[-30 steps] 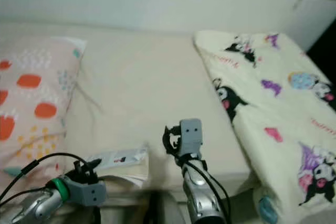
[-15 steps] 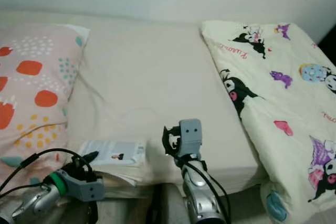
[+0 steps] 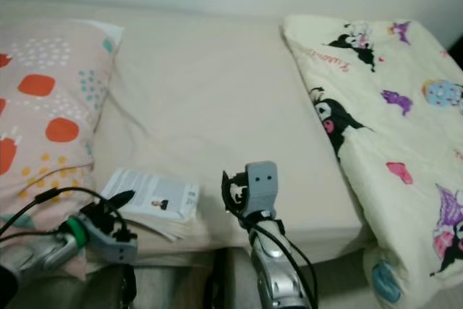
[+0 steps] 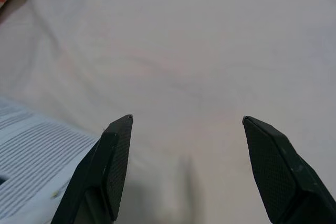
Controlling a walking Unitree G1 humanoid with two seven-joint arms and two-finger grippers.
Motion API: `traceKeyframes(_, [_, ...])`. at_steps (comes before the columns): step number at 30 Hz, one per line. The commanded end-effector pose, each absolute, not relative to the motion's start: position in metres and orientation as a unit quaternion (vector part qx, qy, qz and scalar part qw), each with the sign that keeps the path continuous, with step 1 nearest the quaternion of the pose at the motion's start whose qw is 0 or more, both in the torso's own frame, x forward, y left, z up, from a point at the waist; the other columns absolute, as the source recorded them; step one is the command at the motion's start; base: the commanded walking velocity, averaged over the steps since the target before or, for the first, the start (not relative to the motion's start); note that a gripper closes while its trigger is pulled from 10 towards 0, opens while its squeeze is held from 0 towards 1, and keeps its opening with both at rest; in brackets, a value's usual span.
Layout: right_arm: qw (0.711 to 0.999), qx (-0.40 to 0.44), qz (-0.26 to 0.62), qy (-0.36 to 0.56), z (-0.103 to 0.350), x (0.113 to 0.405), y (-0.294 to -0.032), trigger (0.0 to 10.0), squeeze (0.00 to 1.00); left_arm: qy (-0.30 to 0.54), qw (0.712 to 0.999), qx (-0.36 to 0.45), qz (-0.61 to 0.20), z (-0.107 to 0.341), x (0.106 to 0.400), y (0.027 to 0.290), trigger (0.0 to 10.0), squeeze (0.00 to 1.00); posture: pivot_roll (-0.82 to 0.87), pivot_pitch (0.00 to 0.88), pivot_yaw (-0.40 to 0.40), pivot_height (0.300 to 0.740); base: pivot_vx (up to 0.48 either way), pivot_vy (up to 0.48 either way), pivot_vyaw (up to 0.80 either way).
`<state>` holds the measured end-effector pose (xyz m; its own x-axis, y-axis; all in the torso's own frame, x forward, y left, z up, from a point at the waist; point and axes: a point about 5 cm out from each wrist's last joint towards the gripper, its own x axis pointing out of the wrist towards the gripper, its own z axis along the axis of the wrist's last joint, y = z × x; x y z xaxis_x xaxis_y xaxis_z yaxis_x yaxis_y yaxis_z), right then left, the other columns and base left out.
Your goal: Clean up the room
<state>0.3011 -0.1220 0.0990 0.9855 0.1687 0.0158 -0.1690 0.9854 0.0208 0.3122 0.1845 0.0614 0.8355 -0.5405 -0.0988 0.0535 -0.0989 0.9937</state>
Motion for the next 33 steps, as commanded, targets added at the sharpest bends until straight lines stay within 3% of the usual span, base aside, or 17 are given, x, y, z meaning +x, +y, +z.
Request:
traceKeyframes(1, [0.997, 0.014, 0.08, 0.007, 0.094, 0.296, -0.126, 10.0, 0.0, -0.156, 0.639, 0.716, -0.233, 0.053, 0.311, 0.183, 10.0, 0.23, -0.06, 0.273, -0.054, 0.611, 0.0, 0.0, 0.0])
traceKeyframes(6, [0.997, 0.014, 0.076, 0.008, 0.094, 0.293, -0.128, 10.0, 0.0, -0.139, 0.644, 0.719, -0.22, 0.053, 0.317, 0.181, 10.0, 0.25, -0.07, 0.275, -0.052, 0.611, 0.0, 0.0, 0.0])
traceKeyframes(7, [0.997, 0.013, 0.072, 0.011, 0.092, 0.289, -0.131, 10.0, 0.0, -0.116, 0.675, 0.701, -0.202, 0.056, 0.324, 0.175, 10.0, 0.77, -0.08, 0.278, -0.048, 0.611, 0.0, 0.0, 0.0])
traceKeyframes(9, [0.997, 0.013, 0.072, 0.011, 0.092, 0.289, -0.131, 10.0, 0.0, -0.116, 0.675, 0.701, -0.202, 0.056, 0.324, 0.175, 10.0, 0.77, -0.08, 0.278, -0.048, 0.611, 0.0, 0.0, 0.0])
traceKeyframes(10, [0.997, 0.012, 0.069, 0.014, 0.092, 0.286, -0.132, 10.0, 0.0, -0.086, 0.708, 0.673, -0.194, 0.055, 0.327, 0.169, 10.0, 1.0, -0.08, 0.276, -0.046, 0.611, 0.0, 0.0, 0.0])
traceKeyframes(15, [0.997, 0.012, 0.068, 0.018, 0.092, 0.286, -0.131, 10.0, 0.0, -0.063, 0.751, 0.627, -0.197, 0.05, 0.325, 0.159, 10.0, 1.0, -0.08, 0.273, -0.047, 0.611, 0.0, 0.0, 0.0])
traceKeyframes(21, [0.997, 0.013, 0.073, 0.019, 0.093, 0.288, -0.128, 10.0, 0.0, -0.071, 0.776, 0.581, -0.236, 0.045, 0.318, 0.144, 10.0, 1.0, -0.07, 0.267, -0.049, 0.611, 0.0, 0.0, 0.0])
traceKeyframes(25, [0.997, 0.013, 0.074, 0.019, 0.094, 0.289, -0.128, 10.0, 0.0, -0.069, 0.777, 0.568, -0.263, 0.042, 0.314, 0.139, 10.0, 1.0, -0.06, 0.26, -0.05, 0.611, 0.0, 0.0, 0.0])
traceKeyframes(26, [0.997, 0.013, 0.074, 0.019, 0.094, 0.29, -0.128, 10.0, 0.0, -0.069, 0.769, 0.563, -0.295, 0.038, 0.309, 0.136, 10.0, 0.0, -0.05, 0.257, -0.048, 0.611, 0.0, 0.0, 0.0])
traceKeyframes(30, [0.997, 0.013, 0.074, 0.019, 0.095, 0.291, -0.128, 10.0, 0.0, -0.069, 0.756, 0.553, -0.343, 0.033, 0.3, 0.134, 10.0, 0.0, -0.05, 0.257, -0.048, 0.611, 0.0, 0.0, 0.0])
traceKeyframes(33, [0.997, 0.015, 0.075, 0.02, 0.094, 0.292, -0.126, 10.0, 0.0, -0.077, 0.767, 0.538, -0.342, 0.038, 0.301, 0.134, 10.0, 0.0, -0.03, 0.253, -0.047, 0.611, 0.0, 0.0, 0.0])
